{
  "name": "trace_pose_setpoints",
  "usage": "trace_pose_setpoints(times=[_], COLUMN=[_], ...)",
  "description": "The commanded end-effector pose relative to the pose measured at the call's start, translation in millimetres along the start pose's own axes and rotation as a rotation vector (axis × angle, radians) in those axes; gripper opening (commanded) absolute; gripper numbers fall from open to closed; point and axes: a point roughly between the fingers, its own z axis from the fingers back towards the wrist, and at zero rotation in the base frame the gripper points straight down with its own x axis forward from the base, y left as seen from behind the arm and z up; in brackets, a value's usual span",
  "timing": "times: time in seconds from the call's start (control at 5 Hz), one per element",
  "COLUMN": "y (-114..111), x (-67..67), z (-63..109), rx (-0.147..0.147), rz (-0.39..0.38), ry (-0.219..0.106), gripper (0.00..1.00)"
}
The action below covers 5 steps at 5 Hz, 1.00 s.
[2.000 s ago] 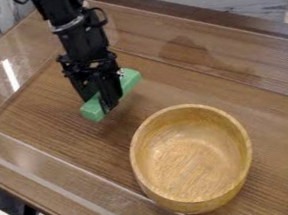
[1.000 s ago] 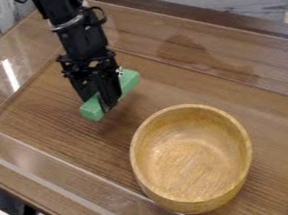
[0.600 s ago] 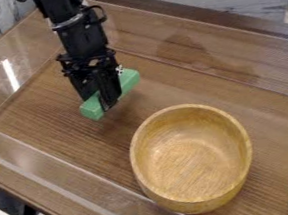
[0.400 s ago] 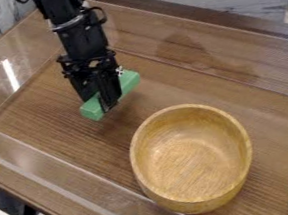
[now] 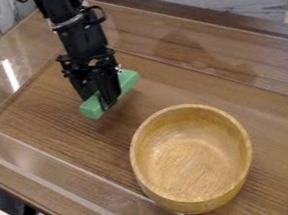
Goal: Remove the green block from inside the brown bowl and put it on the table
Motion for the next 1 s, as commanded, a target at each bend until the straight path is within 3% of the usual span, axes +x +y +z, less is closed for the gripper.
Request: trace_pose_setpoints(times=[0.0, 0.8], y=[1.7, 3.0], x=[9.6, 16.8], z=[17.1, 17.7], rx=[0.021, 0.006], rz=[-0.006, 0.006], ry=[-0.05, -0.035], gripper=[0.0, 0.0])
